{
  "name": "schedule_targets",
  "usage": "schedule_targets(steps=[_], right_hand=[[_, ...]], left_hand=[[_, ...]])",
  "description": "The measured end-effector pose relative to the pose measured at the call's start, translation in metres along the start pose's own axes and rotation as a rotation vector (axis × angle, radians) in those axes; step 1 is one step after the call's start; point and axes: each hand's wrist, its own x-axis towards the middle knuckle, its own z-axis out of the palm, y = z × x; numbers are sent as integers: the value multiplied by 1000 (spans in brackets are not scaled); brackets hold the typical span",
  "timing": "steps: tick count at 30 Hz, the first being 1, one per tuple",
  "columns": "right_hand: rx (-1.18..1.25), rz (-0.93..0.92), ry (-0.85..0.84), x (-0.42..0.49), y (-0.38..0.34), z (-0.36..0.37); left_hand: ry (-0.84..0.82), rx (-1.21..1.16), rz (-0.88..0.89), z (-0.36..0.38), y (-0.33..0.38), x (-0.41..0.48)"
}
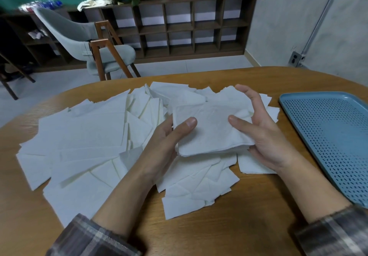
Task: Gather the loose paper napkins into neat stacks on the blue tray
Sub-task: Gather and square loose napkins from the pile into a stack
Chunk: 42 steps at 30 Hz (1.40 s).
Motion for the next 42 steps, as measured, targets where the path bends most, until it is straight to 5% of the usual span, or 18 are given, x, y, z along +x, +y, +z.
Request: schedule_targets(steps=[3,12,16,19,24,42], right_hand=[[-179,-14,70,1,3,0],[47,103,-167,-3,-3,-4],[-274,6,-24,0,3,-4],[-500,-96,83,1,7,-7],[-548,-150,213,4,9,-10],[-600,-129,264,6,13,-13]], left_hand=[[135,54,-14,2,1,2],[285,203,98,-1,-1,3],[216,257,153,1,0,1],[225,541,205,-1,-9,5],[208,987,211,-9,-19,8],[151,998,160,-10,-28,11]])
